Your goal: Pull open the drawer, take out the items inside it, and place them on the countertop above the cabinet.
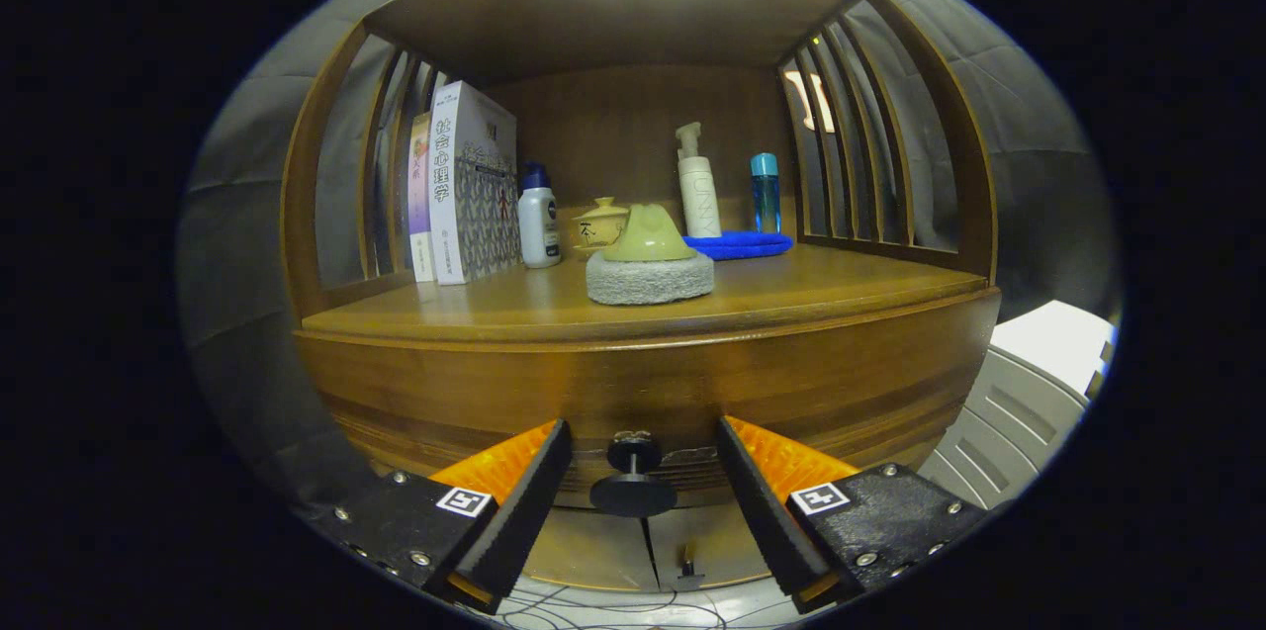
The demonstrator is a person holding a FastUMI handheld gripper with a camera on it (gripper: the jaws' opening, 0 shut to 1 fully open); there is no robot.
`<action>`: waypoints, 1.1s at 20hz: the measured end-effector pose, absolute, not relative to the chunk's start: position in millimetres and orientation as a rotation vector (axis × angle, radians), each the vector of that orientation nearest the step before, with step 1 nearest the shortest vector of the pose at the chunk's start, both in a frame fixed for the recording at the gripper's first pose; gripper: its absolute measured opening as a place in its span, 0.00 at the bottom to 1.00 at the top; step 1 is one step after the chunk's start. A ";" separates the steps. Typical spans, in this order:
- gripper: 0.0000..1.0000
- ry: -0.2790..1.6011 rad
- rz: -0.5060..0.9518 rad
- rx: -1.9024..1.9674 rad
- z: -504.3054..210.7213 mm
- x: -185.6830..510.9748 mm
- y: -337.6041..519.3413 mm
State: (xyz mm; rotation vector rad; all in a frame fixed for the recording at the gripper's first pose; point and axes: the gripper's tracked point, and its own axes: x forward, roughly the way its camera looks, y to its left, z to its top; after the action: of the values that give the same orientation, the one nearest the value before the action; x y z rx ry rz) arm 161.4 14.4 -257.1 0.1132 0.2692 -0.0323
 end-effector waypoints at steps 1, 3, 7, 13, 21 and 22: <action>0.95 0.271 -0.024 0.089 -249.6 156.4 11.0; 0.95 0.221 -0.021 0.057 -219.7 148.4 -4.3; 0.95 0.136 -0.001 0.075 -122.0 122.4 -38.1; 0.94 0.037 -0.002 0.054 -13.3 28.6 -54.4; 0.94 -0.030 -0.035 0.020 35.5 -40.2 -24.4; 0.94 -0.022 -0.035 0.047 33.0 -40.3 -19.6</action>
State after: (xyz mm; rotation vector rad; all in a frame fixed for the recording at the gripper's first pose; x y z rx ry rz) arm -40.3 -19.6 33.0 0.0466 -0.0220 -0.0345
